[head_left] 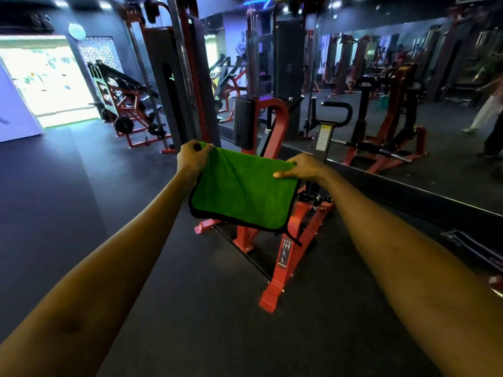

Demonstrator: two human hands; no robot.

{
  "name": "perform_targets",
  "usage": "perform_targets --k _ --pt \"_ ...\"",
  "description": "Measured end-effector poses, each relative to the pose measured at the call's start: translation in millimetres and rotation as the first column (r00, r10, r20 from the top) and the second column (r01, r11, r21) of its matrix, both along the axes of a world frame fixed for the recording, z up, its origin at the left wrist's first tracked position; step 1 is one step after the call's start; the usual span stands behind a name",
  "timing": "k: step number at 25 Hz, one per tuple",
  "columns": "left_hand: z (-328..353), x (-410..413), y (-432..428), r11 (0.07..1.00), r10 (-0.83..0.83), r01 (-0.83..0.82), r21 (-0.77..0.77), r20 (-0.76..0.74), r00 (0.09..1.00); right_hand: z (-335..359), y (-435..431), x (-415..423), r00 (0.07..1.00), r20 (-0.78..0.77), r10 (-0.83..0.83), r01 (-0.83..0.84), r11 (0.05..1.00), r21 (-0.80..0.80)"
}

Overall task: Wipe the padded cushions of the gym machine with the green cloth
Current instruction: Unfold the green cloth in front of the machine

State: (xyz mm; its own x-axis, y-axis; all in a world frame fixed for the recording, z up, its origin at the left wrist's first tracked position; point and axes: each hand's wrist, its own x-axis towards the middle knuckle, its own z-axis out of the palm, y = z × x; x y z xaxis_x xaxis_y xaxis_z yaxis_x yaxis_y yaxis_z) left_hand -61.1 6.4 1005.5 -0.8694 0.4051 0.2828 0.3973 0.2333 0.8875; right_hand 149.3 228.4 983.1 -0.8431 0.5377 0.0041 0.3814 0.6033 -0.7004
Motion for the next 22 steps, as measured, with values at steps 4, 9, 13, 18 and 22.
perform_targets --k 4,9,13,18,22 --pt "-9 10 11 0.993 -0.009 -0.004 -0.121 -0.111 0.994 5 -5 -15 0.969 0.024 -0.248 0.219 0.893 0.394" --pt "2 32 40 0.976 -0.094 0.072 -0.206 -0.099 0.991 38 -33 -36 0.953 -0.096 -0.286 0.296 0.949 0.107" --pt "16 73 51 0.883 -0.469 0.465 0.057 0.107 0.877 58 -61 -45 0.916 -0.302 -0.264 0.095 0.875 -0.475" --pt "18 67 48 0.933 -0.347 0.327 0.153 0.133 0.928 58 -48 -31 0.908 -0.397 -0.132 -0.088 0.867 -0.490" --pt "22 69 42 0.892 -0.406 0.307 0.332 0.285 0.868 38 -29 -21 0.920 -0.373 -0.123 0.075 0.987 -0.140"
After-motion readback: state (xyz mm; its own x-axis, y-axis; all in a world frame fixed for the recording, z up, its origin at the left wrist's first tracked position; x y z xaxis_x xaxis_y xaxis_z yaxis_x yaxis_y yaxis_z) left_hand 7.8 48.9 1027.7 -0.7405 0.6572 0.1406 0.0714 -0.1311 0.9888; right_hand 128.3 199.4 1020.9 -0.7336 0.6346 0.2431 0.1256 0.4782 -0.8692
